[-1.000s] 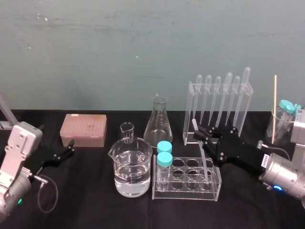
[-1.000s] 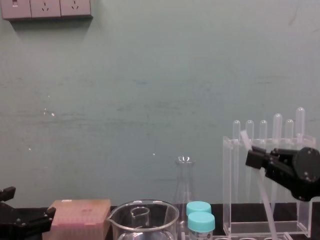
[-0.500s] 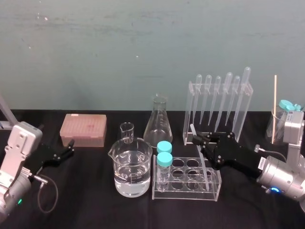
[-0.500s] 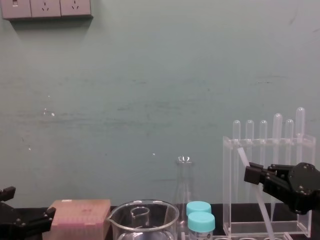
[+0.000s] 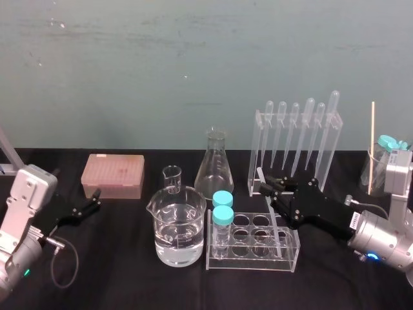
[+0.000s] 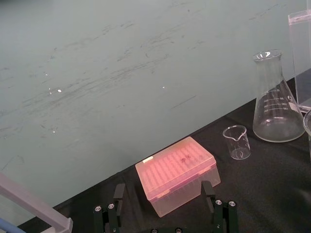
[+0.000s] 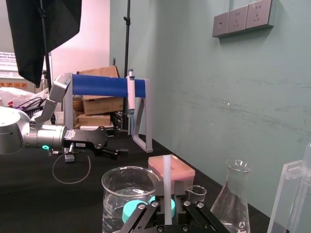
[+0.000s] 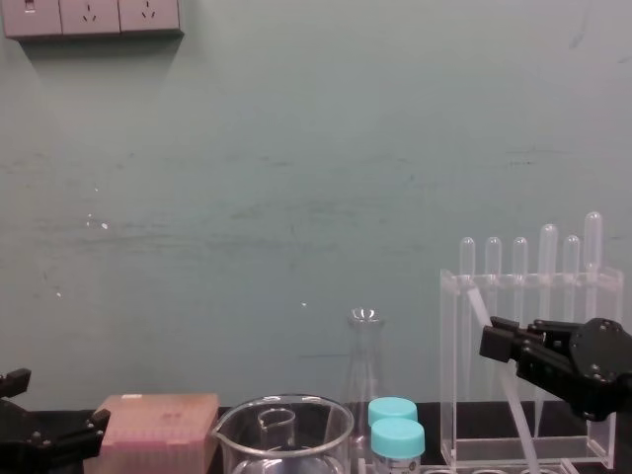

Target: Pick up the stirring rod with one hand, then place it down.

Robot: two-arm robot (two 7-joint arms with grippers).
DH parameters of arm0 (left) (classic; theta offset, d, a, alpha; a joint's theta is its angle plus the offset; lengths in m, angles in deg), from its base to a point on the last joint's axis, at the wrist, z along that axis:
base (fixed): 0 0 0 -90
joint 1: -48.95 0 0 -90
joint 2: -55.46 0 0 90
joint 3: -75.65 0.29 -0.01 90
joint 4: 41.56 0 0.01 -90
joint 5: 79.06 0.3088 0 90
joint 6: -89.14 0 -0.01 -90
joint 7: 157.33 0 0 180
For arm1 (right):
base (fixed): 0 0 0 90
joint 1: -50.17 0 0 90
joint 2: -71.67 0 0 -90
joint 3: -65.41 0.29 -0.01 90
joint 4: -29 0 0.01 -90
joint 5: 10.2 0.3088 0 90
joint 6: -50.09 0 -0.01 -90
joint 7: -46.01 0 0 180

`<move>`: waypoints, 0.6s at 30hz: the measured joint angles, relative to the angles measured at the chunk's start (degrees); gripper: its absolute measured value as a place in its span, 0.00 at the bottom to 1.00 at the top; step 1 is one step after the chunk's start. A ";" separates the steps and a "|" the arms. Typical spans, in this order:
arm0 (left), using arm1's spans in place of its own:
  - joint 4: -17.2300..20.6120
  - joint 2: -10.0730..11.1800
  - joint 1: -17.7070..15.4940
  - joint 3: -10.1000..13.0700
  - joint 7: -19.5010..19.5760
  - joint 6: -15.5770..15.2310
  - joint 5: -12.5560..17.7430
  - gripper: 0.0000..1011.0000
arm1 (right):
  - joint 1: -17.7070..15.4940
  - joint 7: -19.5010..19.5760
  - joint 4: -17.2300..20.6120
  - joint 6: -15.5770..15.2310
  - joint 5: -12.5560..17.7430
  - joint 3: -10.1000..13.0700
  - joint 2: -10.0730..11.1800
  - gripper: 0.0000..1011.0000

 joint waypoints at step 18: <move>0.00 0.00 0.00 0.00 0.00 0.00 0.00 0.99 | -0.06 -0.02 0.10 0.13 0.00 0.06 0.02 0.67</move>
